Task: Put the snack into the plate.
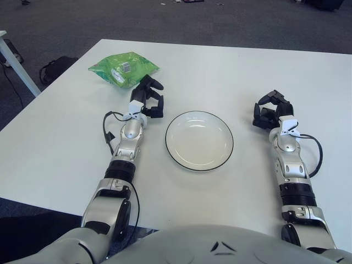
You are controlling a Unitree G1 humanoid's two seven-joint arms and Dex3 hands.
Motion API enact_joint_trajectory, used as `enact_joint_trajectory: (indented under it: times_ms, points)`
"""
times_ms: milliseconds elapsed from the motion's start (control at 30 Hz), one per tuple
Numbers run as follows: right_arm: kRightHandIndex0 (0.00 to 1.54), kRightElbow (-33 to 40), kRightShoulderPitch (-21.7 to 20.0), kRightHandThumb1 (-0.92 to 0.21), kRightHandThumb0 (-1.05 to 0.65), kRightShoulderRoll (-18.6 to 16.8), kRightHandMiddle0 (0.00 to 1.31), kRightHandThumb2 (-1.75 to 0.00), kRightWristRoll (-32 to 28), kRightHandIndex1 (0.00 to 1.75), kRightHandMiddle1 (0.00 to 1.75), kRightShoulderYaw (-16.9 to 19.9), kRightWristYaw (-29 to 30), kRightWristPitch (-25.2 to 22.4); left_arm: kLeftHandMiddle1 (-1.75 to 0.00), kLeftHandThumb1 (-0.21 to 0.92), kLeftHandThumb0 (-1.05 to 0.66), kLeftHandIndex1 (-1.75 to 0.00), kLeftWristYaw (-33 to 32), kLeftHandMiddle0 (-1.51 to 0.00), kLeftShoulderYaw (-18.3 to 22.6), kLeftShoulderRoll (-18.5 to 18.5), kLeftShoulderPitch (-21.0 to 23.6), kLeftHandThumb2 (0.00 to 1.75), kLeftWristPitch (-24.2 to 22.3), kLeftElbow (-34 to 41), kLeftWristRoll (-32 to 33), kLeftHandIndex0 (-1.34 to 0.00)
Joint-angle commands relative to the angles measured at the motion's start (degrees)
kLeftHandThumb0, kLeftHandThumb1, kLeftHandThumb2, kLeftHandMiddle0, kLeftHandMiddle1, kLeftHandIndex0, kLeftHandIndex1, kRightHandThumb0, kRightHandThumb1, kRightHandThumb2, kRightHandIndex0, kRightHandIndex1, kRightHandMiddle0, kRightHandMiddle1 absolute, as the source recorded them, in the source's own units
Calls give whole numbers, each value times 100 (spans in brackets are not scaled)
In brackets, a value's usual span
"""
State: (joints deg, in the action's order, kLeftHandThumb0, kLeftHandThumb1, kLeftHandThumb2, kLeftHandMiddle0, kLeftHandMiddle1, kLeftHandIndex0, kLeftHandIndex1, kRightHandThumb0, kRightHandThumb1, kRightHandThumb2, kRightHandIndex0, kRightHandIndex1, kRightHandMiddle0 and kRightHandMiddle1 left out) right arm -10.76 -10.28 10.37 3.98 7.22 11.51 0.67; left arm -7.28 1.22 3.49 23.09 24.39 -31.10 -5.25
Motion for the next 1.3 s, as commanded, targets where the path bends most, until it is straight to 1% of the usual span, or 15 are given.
enact_joint_trajectory:
  times_ms: [0,167,367,500,633,700,900,1000,1133,1167,1267]
  points:
    - [128,-470,515,-30,-49,-91,63,-134,101,175,175,-93,-85,-161,-175,23,-1,-175,-396,-56,-40,-84,-344,142,160,-286,-284,-55]
    - [128,-561,484,-30,-49,-38,63,-134,99,175,175,-93,-126,-146,-175,22,-1,-175,-692,-57,-143,-36,-306,143,208,-340,-589,-56]
    - [128,-726,438,-30,-49,1,63,-133,218,175,175,-124,-21,8,-175,21,-1,-175,-1107,-57,-305,123,-176,144,344,-474,-1066,-56]
    - [128,-813,411,-30,-49,20,63,-134,299,175,175,-156,18,100,-175,21,-1,-175,-1706,-58,-525,374,241,144,383,-753,-1727,-57]
    - [128,-871,397,-30,-49,34,63,-134,353,175,175,-184,60,149,-175,21,-1,-175,-2087,-58,-692,534,537,144,383,-980,-2135,-57]
    - [128,-899,393,-30,-49,37,63,-134,380,175,175,-199,91,172,-175,21,-1,-175,-2227,-58,-763,599,641,145,397,-1079,-2272,-57]
    - [129,-1079,341,-30,-49,130,63,-134,375,175,175,-246,-9,247,-175,20,-1,-175,-2601,-59,-1036,1042,1151,146,494,-1311,-2816,-58]
    - [129,-1121,339,-30,-49,152,63,-134,360,175,175,-249,-26,310,-175,20,-1,-175,-2865,-59,-1166,1185,1311,146,513,-1393,-3078,-58]
    - [129,-1098,360,-30,-49,148,63,-134,377,175,175,-265,-2,329,-175,19,-1,-175,-3207,-59,-1372,1395,1555,147,262,-1421,-3520,-58]
    - [129,-1095,362,-30,-49,145,63,-134,378,175,175,-268,1,326,-175,19,-1,-175,-3249,-59,-1404,1421,1584,147,228,-1431,-3562,-58]
    - [129,-1054,382,-30,-49,137,63,-133,400,175,175,-289,18,324,-175,19,-1,-175,-3297,-59,-1501,1549,1804,147,-86,-1394,-3776,-58]
